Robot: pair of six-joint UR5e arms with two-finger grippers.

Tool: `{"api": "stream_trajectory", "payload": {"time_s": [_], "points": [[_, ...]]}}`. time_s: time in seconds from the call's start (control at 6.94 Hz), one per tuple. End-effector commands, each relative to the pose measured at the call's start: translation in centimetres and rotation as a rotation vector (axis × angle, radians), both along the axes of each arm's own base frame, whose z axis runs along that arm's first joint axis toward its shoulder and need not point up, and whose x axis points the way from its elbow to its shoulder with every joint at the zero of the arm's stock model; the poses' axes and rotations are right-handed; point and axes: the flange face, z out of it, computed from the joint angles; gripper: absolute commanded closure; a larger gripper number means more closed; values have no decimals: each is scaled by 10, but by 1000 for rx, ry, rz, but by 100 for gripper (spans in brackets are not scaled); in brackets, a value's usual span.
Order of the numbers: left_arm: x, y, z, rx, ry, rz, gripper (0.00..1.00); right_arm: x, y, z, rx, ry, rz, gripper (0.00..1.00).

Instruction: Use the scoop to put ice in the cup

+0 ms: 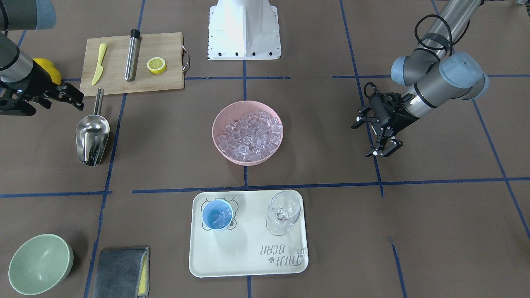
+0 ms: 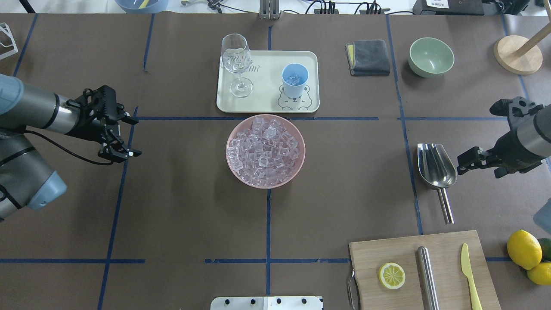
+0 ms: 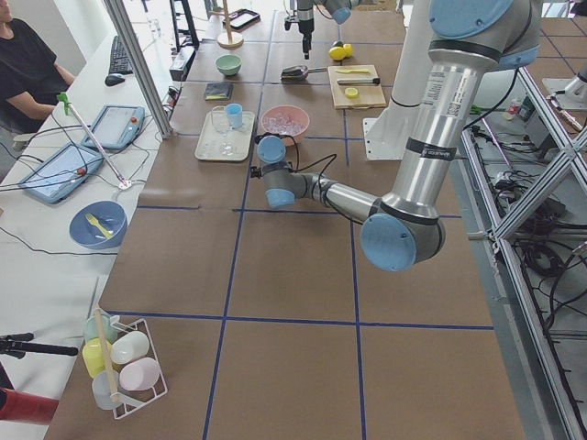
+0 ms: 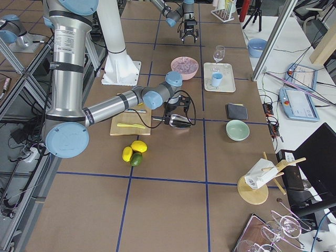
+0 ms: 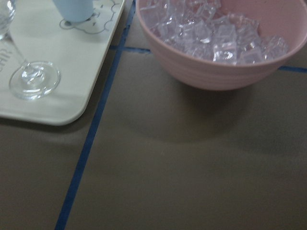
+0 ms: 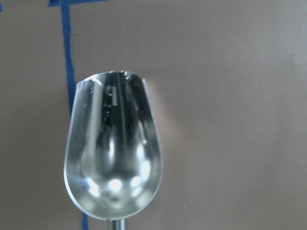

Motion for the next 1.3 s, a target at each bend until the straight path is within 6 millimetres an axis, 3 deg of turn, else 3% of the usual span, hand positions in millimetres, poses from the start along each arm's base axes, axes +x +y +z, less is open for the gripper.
{"api": "stream_trajectory", "payload": {"time_s": [0.0,0.14,0.43,0.58,0.86,1.15], "points": [[-79,1,79,-147,-112,-110,0,66,-33,37,73,51,-46,0],[-137,8,121,-223,-152,-189,0,77,-47,48,80,60,-39,0],[-235,-4,162,-439,-240,-366,0,78,-51,64,85,69,-65,0],[-262,-10,176,-599,-315,-417,0,87,-53,77,93,74,-83,0],[-320,-14,171,-808,-363,-509,0,116,-57,82,117,69,-65,0],[-332,-32,144,-1015,-434,-511,0,157,-65,106,124,20,-65,0]]}}
